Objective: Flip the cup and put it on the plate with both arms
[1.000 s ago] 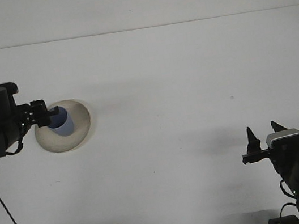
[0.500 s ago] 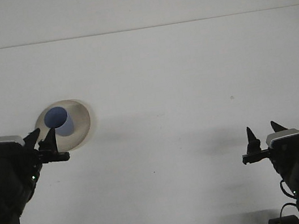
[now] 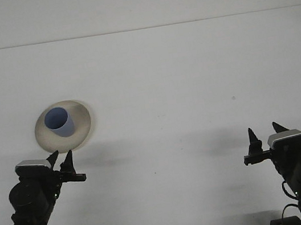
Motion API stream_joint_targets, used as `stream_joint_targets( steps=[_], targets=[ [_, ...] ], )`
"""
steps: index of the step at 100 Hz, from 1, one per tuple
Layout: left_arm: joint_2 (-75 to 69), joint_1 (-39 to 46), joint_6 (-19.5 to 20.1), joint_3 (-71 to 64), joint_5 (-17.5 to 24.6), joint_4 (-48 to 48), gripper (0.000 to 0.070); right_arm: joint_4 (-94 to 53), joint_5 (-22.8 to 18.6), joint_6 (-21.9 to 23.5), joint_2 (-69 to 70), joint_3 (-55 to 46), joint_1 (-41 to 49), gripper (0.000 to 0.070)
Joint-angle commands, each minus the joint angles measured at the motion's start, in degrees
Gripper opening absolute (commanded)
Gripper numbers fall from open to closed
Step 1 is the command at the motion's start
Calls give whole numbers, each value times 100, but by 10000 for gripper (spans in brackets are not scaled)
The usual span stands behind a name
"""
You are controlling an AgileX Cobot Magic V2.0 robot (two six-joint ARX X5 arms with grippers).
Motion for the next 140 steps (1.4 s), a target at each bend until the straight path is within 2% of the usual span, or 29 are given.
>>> stream_joint_targets(
  steps=[1, 16, 20, 26, 36, 39, 140],
  targets=[
    [-4, -11, 7, 76, -17, 142, 266, 48, 0, -39, 7, 66, 4, 480],
    [-24, -11, 4, 76, -15, 146, 256, 50, 2, -39, 7, 66, 4, 476],
    [-24, -11, 4, 76, -15, 146, 254, 50, 2, -42, 7, 66, 4, 450],
    [-24, -11, 4, 76, -15, 146, 221, 48, 2, -39, 7, 63, 4, 320],
    [-24, -11, 4, 76, -17, 136, 0, 50, 2, -42, 7, 66, 4, 59],
    [-24, -11, 4, 76, -17, 138, 10, 50, 2, -42, 7, 66, 4, 0],
    [-332, -11, 31, 76, -15, 140, 11, 109, 2, -42, 7, 63, 4, 0]
  ],
)
